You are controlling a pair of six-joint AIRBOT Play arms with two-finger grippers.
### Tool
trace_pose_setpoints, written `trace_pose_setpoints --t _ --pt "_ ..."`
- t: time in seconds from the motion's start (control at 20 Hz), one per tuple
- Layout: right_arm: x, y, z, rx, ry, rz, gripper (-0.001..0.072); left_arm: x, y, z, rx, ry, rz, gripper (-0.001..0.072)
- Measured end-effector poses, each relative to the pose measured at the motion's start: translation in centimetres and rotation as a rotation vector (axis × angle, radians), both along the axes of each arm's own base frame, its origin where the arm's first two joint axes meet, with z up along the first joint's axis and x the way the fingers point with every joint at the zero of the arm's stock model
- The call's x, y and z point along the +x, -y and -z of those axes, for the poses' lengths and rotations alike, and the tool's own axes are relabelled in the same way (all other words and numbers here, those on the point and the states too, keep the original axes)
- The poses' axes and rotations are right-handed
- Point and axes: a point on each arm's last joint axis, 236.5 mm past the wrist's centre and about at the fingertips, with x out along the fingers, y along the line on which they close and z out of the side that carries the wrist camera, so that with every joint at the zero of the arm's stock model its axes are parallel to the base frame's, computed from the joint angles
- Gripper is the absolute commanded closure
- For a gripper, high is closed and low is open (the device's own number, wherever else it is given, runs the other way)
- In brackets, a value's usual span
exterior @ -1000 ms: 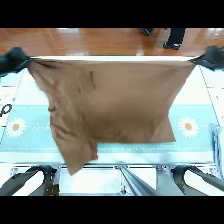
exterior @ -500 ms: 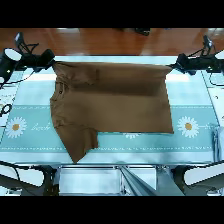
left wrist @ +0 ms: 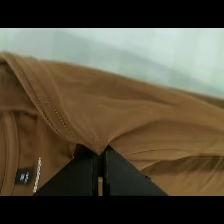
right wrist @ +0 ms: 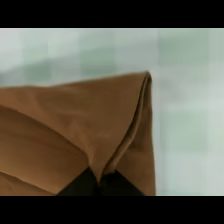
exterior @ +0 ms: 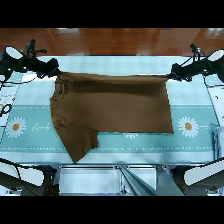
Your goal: Fold the shirts.
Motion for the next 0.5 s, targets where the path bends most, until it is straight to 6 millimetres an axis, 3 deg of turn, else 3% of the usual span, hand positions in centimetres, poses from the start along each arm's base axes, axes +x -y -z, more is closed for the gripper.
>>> trace_pose_setpoints --t 0.2,0.5 --pt "-1.7 0.5 0.9 -0.033 -0.071 -0.027 0.069 -2.9 -0.4 0.8 0.001 -0.1 0.074 0.0682" --pt "-3.4 1.4 2.2 -0.073 -0.159 -0.034 0.069 -5.6 -0.3 2.4 0.003 -0.197 0.126 0.0682"
